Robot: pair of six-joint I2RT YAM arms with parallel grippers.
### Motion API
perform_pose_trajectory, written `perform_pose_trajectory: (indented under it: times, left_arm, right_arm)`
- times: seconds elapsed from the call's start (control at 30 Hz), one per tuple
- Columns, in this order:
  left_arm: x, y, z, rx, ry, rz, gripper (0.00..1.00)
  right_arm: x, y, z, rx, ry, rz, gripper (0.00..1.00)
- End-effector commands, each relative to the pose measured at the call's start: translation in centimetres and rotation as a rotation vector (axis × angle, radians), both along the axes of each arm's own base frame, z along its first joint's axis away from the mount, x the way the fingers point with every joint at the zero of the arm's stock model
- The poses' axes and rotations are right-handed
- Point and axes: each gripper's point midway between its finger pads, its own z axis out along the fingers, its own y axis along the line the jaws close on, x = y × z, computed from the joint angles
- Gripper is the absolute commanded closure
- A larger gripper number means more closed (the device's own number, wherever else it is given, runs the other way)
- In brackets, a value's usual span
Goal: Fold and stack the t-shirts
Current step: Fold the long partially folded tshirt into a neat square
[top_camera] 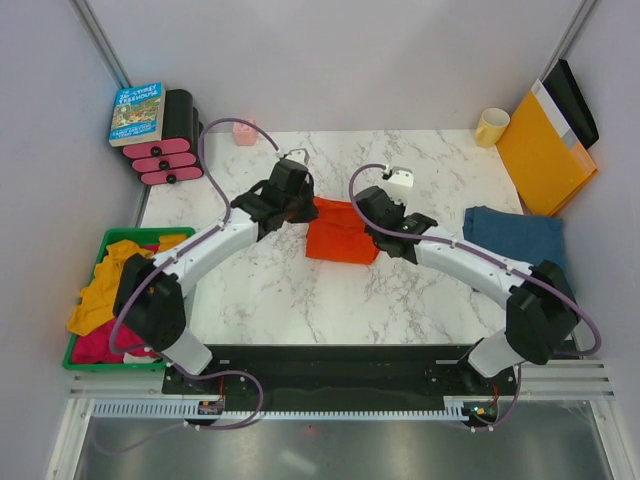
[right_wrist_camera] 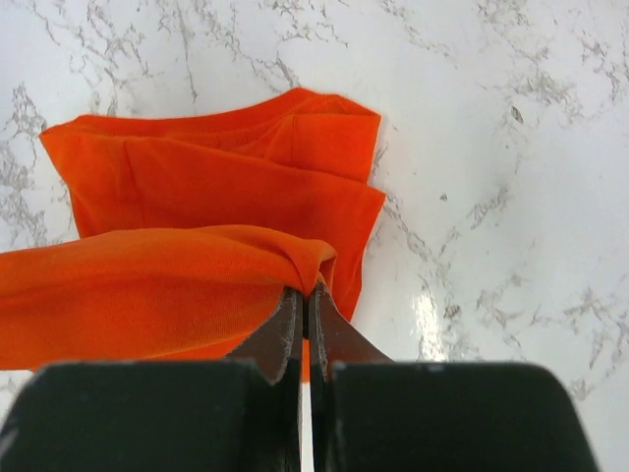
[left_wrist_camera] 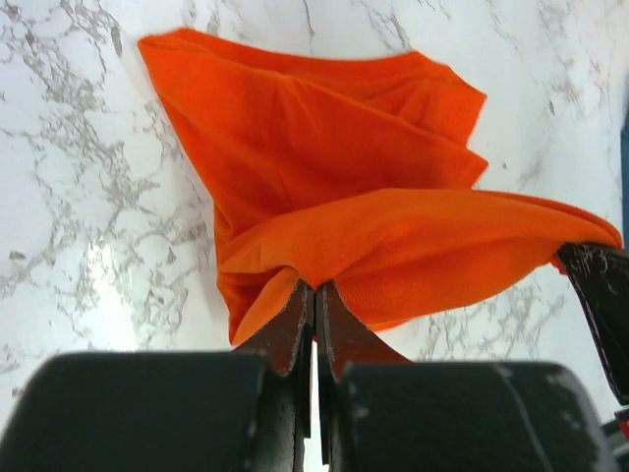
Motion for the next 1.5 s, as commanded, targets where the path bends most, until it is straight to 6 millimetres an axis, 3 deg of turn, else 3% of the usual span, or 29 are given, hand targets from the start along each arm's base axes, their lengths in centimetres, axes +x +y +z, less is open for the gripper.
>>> perform_pose_trajectory:
  times: [0.0, 0.07, 0.2, 0.27, 0.3, 0.33, 0.43, 0.47, 0.5, 0.53, 0.57, 0.63, 0.67, 0.77, 0.83, 0.93, 1.07, 1.27, 1.4, 1.47]
  left_arm:
    - [4.6, -0.1, 0.3, 0.01, -0.029, 0.002, 0.98]
    - [5.6, -0.4, -0.4, 0.011, -0.011, -0.002, 0.98]
    - [8.1, -1.0, -1.2, -0.006, 0.009, 0.009, 0.98]
    - [9.0, -1.0, -2.7, -0.003, 0.036, 0.018, 0.98]
    - [9.6, -1.3, -2.2, -0.02, 0.029, 0.016, 0.98]
    - [9.9, -1.5, -3.4, -0.012, 0.05, 0.014, 0.98]
    - [11.2, -1.5, -3.5, -0.023, 0.047, 0.029, 0.98]
    - [11.7, -1.3, -4.1, -0.016, 0.057, 0.038, 0.98]
    - [12.3, -1.3, -3.6, -0.019, 0.046, 0.046, 0.95]
    - [12.6, -1.2, -3.3, -0.02, 0.04, 0.052, 0.8]
    - [12.8, -1.1, -2.8, -0.023, 0.029, 0.061, 0.73]
    - [13.1, -0.4, -1.6, -0.019, 0.001, 0.093, 0.55]
    - [12.8, -0.1, -0.6, -0.023, -0.015, 0.108, 0.5]
    - [11.7, -0.3, -0.4, -0.06, 0.003, 0.096, 0.45]
    - [11.0, -0.7, -0.9, -0.078, 0.02, 0.085, 0.48]
    - [9.7, -1.8, -2.9, -0.127, 0.075, 0.043, 0.58]
    - [8.8, -4.3, -4.7, -0.216, 0.135, -0.055, 0.67]
    - [7.9, -5.5, -8.4, -0.233, 0.225, -0.098, 0.72]
    - [5.8, -4.4, -11.0, -0.188, 0.286, -0.069, 0.73]
    - [4.0, -3.4, -12.0, -0.123, 0.279, -0.046, 0.74]
  right_arm:
    - [3.4, -0.3, 0.0, -0.018, -0.021, -0.024, 1.0]
    - [4.7, -0.5, 0.0, -0.015, -0.026, -0.038, 1.0]
    - [6.9, -0.4, -1.9, -0.033, 0.0, -0.048, 1.0]
    - [8.1, -0.4, -1.8, -0.03, -0.007, -0.057, 1.0]
    - [8.5, -0.4, -2.9, -0.046, 0.012, -0.055, 1.0]
    - [9.1, -0.2, -2.8, -0.042, 0.006, -0.056, 1.0]
    - [10.5, -0.3, -4.1, -0.052, 0.022, -0.066, 1.0]
    - [10.9, -0.4, -4.5, -0.057, 0.025, -0.07, 0.96]
    - [11.2, -0.1, -4.2, -0.055, 0.012, -0.061, 0.87]
    - [11.6, 0.1, -3.8, -0.045, -0.012, -0.055, 0.78]
    - [11.7, 0.2, -2.5, -0.023, -0.041, -0.055, 0.66]
    - [11.6, 0.7, -1.1, 0.007, -0.089, -0.017, 0.54]
    - [11.2, 1.3, 0.2, 0.028, -0.109, 0.005, 0.44]
    - [10.1, 2.6, 1.0, 0.039, -0.106, 0.072, 0.39]
    - [9.6, 3.7, 0.4, 0.069, -0.087, 0.118, 0.41]
    - [9.4, 6.1, -1.6, 0.125, -0.024, 0.198, 0.73]
    - [9.8, 7.5, -5.7, 0.135, 0.065, 0.217, 0.99]
    - [8.3, 7.8, -10.0, 0.131, 0.175, 0.221, 1.0]
    - [5.7, 6.9, -12.4, 0.102, 0.239, 0.221, 1.0]
    - [4.7, 6.9, -12.4, 0.096, 0.244, 0.229, 1.0]
